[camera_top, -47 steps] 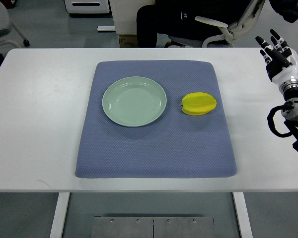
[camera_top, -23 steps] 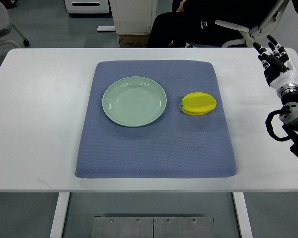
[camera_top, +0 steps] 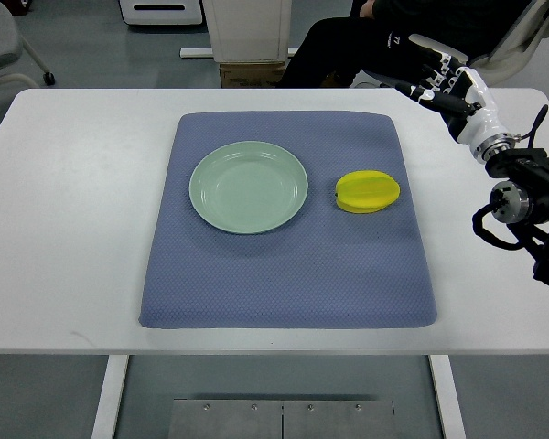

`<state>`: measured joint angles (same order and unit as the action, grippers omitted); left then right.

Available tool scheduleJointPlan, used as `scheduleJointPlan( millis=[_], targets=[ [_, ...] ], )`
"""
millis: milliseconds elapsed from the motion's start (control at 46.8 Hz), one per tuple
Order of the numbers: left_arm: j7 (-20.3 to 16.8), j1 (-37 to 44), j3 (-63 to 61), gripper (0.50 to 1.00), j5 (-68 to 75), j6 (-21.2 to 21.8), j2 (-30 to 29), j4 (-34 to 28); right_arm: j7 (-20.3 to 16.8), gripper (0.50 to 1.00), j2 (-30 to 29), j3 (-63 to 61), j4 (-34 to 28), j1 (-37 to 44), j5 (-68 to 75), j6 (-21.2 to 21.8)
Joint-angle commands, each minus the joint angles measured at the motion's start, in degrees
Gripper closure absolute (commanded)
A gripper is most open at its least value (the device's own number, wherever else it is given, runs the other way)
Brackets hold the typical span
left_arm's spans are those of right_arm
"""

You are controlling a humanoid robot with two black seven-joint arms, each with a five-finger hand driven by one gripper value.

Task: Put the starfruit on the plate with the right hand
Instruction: 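Move the right hand over the yellow starfruit with fingers open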

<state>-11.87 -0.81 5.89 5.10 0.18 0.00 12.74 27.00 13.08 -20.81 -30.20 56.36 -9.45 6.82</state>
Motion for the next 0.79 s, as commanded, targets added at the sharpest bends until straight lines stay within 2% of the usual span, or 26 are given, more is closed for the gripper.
scheduleJointPlan(
  millis=[0, 150, 363, 513, 770],
  targets=[
    [0.0, 0.02, 0.0, 0.5, 0.0, 0.0, 0.0, 0.01, 0.07, 0.5, 0.27, 1.56, -2.23, 0.68, -4.34, -0.05],
    [0.0, 0.02, 0.0, 0.5, 0.0, 0.0, 0.0, 0.01, 0.77, 0.5, 5.54, 7.36, -8.73, 1.56, -10.05, 0.21],
    [0.0, 0.02, 0.0, 0.5, 0.0, 0.0, 0.0, 0.09, 3.06, 0.5, 15.12, 22.47, -19.54, 7.88, -15.42, 1.53],
    [0.0, 0.02, 0.0, 0.5, 0.0, 0.0, 0.0, 0.01, 4.73, 0.5, 16.54, 31.44, -20.52, 11.84, -19.81, 1.36],
    [0.0, 0.02, 0.0, 0.5, 0.0, 0.0, 0.0, 0.01, 4.2, 0.5, 15.83, 36.98, -20.52, 13.96, -20.52, 0.48]
  ],
)
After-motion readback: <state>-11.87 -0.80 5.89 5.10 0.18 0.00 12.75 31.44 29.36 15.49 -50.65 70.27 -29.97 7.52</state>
